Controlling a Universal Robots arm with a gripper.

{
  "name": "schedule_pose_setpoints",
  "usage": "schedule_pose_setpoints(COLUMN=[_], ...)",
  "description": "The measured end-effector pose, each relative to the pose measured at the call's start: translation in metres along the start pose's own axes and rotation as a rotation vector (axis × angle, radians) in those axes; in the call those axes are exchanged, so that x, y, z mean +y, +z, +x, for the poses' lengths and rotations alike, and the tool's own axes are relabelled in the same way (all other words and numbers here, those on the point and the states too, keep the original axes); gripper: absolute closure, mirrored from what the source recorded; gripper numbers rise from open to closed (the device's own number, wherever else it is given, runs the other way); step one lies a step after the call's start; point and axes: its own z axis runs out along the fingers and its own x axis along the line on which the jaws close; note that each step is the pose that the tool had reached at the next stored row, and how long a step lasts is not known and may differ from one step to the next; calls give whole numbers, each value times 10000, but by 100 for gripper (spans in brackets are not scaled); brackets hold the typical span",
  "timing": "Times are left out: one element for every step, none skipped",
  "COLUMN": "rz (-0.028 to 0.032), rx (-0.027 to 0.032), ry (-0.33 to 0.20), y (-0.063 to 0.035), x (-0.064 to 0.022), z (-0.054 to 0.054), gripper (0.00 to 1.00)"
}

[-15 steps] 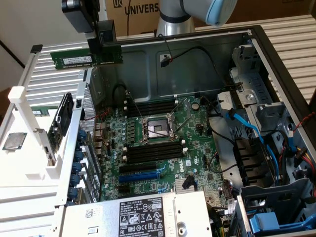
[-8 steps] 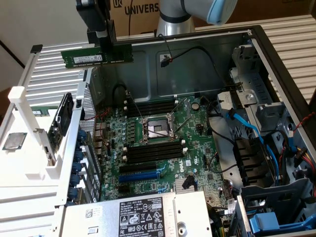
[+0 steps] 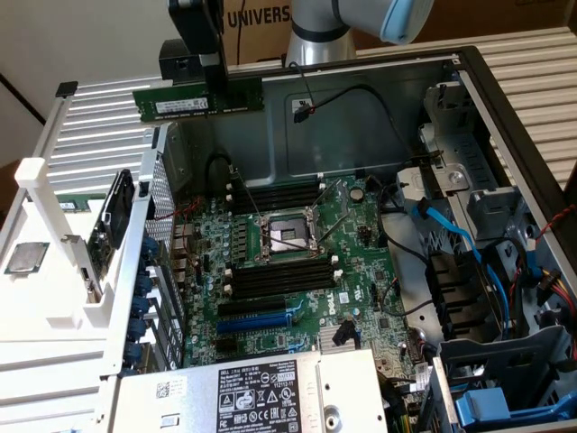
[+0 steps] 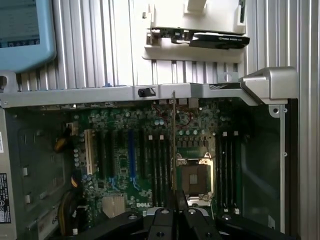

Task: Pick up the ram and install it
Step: 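Pick up the ram and move it above insertion slot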

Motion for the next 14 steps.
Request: schedule_pose_setpoints(rz=[1, 3, 4, 4, 5, 5, 6, 7, 7, 8, 8, 9, 10, 11], rx=[-1, -3, -5, -5, -5, -7, -7, -9, -9, -11, -11, -12, -14, -14], ry=[-16, -52, -70, -85, -101, -116, -131, -146, -162, -178, -195, -212, -230, -247], y=[1, 4, 5, 6, 7, 9, 10, 12, 13, 15, 16, 17, 18, 20], x=[-22, -65, -89, -112, -138, -163, -188, -213, -237, -262, -288, -312, -337, -359], z=[-2, -4, -6, -7, -9, -11, -12, -14, -15, -17, -19, -20, -22, -23], gripper=[88, 88, 88, 88, 88, 88, 88, 88, 88, 88, 88, 88, 88, 88])
